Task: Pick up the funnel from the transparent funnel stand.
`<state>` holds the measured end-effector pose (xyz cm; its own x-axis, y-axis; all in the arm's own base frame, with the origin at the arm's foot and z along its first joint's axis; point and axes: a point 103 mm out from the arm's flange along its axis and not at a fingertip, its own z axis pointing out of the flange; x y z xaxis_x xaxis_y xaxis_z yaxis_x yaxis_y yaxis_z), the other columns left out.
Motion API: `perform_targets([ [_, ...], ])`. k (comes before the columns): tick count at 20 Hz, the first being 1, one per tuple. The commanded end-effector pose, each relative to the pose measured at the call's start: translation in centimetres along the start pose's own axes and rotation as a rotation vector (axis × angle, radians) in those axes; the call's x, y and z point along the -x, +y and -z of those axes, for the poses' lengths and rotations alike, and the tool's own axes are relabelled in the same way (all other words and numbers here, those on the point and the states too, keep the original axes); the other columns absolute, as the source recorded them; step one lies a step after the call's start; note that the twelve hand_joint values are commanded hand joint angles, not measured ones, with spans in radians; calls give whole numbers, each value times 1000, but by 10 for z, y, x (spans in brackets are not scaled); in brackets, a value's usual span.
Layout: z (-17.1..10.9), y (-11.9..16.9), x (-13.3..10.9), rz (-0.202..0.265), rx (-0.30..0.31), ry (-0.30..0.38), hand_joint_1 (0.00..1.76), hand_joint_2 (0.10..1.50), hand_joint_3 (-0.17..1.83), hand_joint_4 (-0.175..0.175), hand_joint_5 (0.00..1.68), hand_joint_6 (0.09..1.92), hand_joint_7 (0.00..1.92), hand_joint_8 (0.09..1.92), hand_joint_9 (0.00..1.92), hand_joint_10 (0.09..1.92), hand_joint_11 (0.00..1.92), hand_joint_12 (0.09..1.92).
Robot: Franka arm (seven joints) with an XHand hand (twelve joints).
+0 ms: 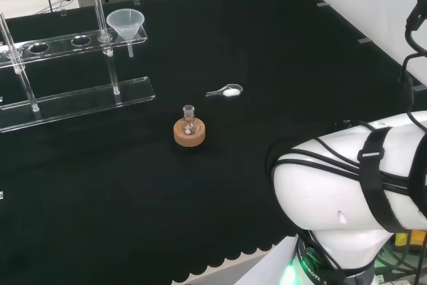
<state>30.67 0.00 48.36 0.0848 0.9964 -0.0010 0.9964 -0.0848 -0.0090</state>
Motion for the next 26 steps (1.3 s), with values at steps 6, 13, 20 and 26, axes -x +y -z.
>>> perform_targets([
  [6,-1,4,2,-4,-4,-3,0,1272,301,-4,293,87,6,504,183,619,70,1350],
  [13,-9,23,5,-24,-21,-10,0,1274,298,-4,298,87,7,504,184,620,71,1348],
  [20,-31,61,15,-34,-33,7,0,1274,296,-5,301,87,7,505,187,622,73,1348],
  [26,-52,122,28,-16,-72,22,4,1249,280,-19,267,87,20,511,181,624,79,1356],
])
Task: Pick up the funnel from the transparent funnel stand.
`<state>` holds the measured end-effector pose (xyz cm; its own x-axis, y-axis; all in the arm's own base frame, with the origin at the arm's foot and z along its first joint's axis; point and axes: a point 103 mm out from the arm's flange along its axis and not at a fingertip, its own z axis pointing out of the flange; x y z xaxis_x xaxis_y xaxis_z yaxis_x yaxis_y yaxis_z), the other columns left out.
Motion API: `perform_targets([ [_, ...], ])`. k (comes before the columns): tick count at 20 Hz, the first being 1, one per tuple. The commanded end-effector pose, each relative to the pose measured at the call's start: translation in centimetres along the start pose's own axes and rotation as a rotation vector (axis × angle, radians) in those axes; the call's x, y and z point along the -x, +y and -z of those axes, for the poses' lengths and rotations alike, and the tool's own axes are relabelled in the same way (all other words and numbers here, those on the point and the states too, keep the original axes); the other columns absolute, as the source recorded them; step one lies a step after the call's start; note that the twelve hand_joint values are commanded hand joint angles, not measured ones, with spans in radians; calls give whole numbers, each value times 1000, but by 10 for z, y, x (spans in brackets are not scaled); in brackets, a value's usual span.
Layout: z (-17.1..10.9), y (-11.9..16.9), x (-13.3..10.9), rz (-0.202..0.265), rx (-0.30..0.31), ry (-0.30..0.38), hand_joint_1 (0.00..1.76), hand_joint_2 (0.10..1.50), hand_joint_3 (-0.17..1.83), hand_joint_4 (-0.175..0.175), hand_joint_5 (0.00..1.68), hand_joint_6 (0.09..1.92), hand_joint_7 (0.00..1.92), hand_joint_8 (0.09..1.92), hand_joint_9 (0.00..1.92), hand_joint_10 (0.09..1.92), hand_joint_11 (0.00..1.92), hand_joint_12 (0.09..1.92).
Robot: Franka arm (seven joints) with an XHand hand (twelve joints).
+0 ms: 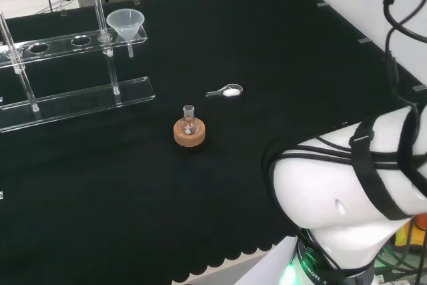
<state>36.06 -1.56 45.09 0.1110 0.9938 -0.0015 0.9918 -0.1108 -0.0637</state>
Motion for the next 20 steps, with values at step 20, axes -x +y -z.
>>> perform_targets([
  [20,-107,180,-88,184,-162,-37,116,1191,247,-38,234,87,4,547,153,673,62,1388],
])
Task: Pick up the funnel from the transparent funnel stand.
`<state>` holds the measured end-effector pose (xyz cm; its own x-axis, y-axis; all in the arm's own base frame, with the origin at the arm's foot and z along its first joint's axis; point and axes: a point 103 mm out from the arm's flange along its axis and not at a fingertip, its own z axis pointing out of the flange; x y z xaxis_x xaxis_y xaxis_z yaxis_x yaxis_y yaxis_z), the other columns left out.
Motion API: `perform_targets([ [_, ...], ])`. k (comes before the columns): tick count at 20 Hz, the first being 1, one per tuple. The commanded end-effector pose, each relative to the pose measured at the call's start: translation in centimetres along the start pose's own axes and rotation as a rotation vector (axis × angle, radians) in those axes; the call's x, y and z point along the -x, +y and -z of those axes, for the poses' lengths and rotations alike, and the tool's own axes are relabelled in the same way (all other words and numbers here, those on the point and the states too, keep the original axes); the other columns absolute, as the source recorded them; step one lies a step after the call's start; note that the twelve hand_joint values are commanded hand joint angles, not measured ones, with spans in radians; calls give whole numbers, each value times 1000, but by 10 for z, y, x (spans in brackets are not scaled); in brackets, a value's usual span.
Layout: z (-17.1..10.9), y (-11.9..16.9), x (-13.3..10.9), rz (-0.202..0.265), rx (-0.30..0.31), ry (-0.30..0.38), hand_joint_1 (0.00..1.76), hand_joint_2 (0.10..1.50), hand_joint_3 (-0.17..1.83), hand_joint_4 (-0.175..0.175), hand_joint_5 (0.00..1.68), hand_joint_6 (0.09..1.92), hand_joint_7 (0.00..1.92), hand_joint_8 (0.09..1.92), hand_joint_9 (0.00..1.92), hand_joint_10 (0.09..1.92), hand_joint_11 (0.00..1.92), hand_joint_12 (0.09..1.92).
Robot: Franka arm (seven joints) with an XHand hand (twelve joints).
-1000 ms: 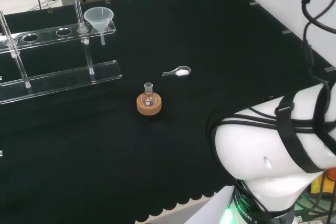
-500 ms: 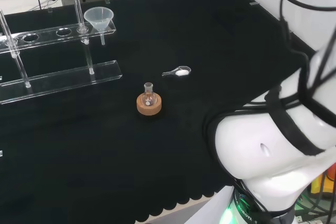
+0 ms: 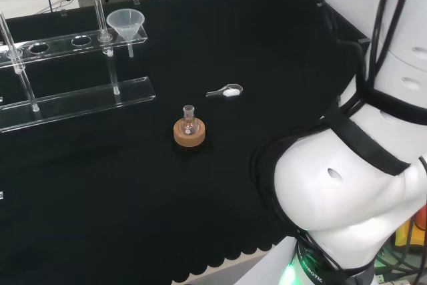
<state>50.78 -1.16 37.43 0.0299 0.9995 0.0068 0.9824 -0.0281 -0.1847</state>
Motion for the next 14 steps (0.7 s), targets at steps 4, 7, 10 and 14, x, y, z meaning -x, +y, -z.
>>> perform_targets([
  [4,-42,44,-78,110,-38,-55,152,1177,241,-39,232,87,3,559,150,683,57,1390],
  [7,-46,48,-86,115,-55,-67,197,1156,233,-40,238,87,26,584,169,698,53,1392],
  [10,-53,51,-91,117,-91,-73,229,1137,227,-41,240,87,37,602,186,709,50,1394],
  [14,-61,58,-98,120,-122,-97,259,1113,221,-42,238,87,45,621,200,718,49,1398],
])
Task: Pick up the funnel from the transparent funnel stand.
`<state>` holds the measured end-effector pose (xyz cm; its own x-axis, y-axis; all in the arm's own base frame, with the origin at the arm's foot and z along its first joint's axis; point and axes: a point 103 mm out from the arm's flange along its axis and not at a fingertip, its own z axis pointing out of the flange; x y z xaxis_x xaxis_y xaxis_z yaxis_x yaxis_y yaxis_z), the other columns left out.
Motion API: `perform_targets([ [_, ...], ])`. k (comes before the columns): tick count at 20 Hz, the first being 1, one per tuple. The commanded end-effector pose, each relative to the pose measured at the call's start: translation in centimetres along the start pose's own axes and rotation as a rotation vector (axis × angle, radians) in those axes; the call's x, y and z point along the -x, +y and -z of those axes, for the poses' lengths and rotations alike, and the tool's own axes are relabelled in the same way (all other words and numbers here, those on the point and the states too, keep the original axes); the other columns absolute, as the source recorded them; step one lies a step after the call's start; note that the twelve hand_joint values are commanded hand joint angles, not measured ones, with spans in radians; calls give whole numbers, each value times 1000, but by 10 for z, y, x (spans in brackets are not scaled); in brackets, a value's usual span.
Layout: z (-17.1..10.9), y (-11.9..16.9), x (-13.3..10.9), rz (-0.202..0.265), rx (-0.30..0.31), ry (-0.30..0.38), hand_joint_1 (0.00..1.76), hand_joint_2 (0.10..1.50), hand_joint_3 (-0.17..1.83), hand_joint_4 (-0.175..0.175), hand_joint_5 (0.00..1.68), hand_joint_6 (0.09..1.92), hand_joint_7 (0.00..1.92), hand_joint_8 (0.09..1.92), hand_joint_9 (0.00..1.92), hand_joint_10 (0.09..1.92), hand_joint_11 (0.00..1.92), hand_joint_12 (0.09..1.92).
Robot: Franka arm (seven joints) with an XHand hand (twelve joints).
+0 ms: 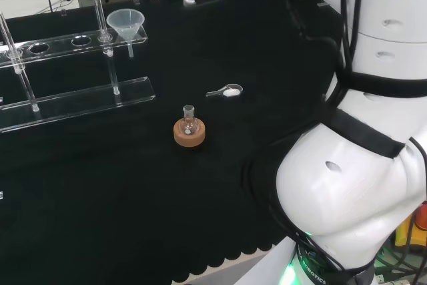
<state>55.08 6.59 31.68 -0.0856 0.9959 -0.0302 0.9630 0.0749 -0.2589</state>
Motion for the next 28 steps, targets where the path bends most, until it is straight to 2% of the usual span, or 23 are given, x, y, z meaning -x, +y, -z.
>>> perform_targets([
  [1,-10,12,-21,15,-57,-39,278,1100,217,-43,236,87,48,627,207,722,52,1401],
  [6,-14,22,-26,32,-112,-43,463,994,201,-63,253,87,75,713,306,758,183,1416],
  [11,-12,29,-36,58,-154,-68,535,908,206,-77,211,87,16,746,307,765,215,1420],
  [22,-6,33,-63,100,-221,-148,622,736,356,-83,83,87,0,575,230,816,218,1438],
  [28,-7,37,-74,117,-222,-192,699,672,403,-113,70,87,0,581,224,824,239,1440],
])
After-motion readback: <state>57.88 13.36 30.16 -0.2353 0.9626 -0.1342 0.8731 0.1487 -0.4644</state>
